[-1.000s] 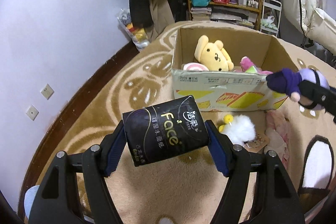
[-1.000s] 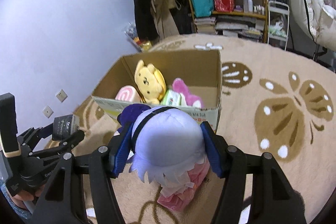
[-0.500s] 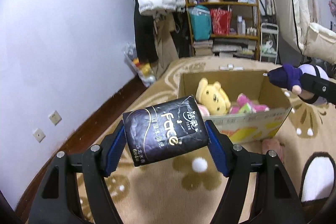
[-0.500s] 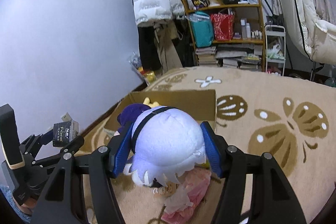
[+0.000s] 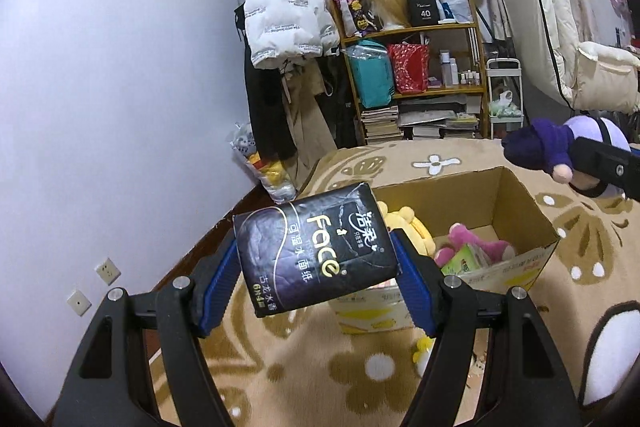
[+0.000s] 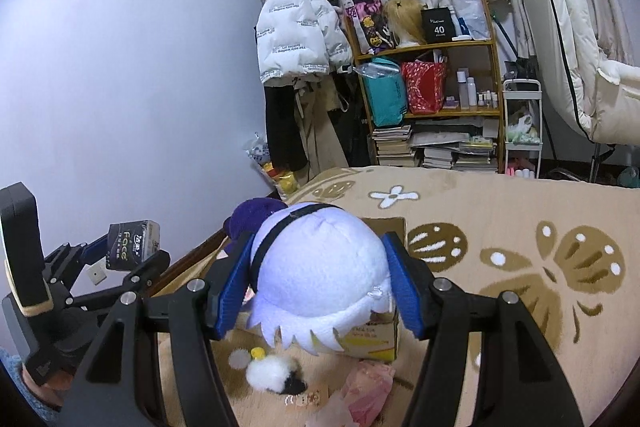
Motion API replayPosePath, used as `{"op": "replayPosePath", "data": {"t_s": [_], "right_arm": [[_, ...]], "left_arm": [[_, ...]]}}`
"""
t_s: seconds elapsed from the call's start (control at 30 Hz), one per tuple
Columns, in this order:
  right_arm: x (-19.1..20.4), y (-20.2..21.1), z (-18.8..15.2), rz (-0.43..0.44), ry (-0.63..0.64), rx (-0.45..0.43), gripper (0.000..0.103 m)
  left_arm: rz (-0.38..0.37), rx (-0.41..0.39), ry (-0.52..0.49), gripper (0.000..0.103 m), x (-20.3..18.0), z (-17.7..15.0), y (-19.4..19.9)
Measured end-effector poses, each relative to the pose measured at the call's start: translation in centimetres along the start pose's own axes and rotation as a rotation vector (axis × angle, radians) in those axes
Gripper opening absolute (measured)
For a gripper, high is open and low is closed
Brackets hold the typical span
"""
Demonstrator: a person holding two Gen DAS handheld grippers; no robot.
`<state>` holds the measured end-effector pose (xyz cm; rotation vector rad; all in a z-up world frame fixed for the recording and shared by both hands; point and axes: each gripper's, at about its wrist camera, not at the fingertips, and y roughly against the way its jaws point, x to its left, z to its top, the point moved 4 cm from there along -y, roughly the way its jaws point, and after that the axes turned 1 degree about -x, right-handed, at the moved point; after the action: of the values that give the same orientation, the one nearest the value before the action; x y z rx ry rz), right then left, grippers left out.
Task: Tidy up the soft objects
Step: 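Grasp and lift black tissue pack with left tool while right tool lifts doll, then lower black tissue pack into box with left tool while right tool lowers doll in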
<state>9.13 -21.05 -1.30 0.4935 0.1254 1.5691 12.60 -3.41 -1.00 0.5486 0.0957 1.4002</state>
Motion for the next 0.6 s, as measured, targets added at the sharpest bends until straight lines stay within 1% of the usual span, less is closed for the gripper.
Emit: {"op": "replayPosePath", "data": {"t_s": [0.13, 0.3, 0.37, 0.47, 0.6], "right_arm": [[-0.4, -0.8, 0.3, -0.005, -0.012, -0.009, 0.067], [-0.9, -2.3, 0.4, -0.003, -0.013, 0.002, 0.067], [-0.9, -2.9, 0.3, -0.001, -0.012, 0.012, 0.067], [-1.5, -4.2, -0.3, 0.038, -0.059, 0.036, 0.067], [-2.3, -6.1, -1.4, 0.023, -0.059, 0.079, 0.067]], "left_arm": [[-0.024, 0.006, 0.002, 0.072, -0.4, 0.4, -1.1], [-0.024, 0.005, -0.029, 0.072, -1.0, 0.9, -2.7], [-0.039, 0.021, -0.016, 0.072, -1.1, 0.9, -3.5], [-0.055, 0.049, -0.009, 0.072, -1.3, 0.8, -4.9], [-0.082, 0.093, 0.006, 0.072, -1.4, 1.0, -6.7]]}}
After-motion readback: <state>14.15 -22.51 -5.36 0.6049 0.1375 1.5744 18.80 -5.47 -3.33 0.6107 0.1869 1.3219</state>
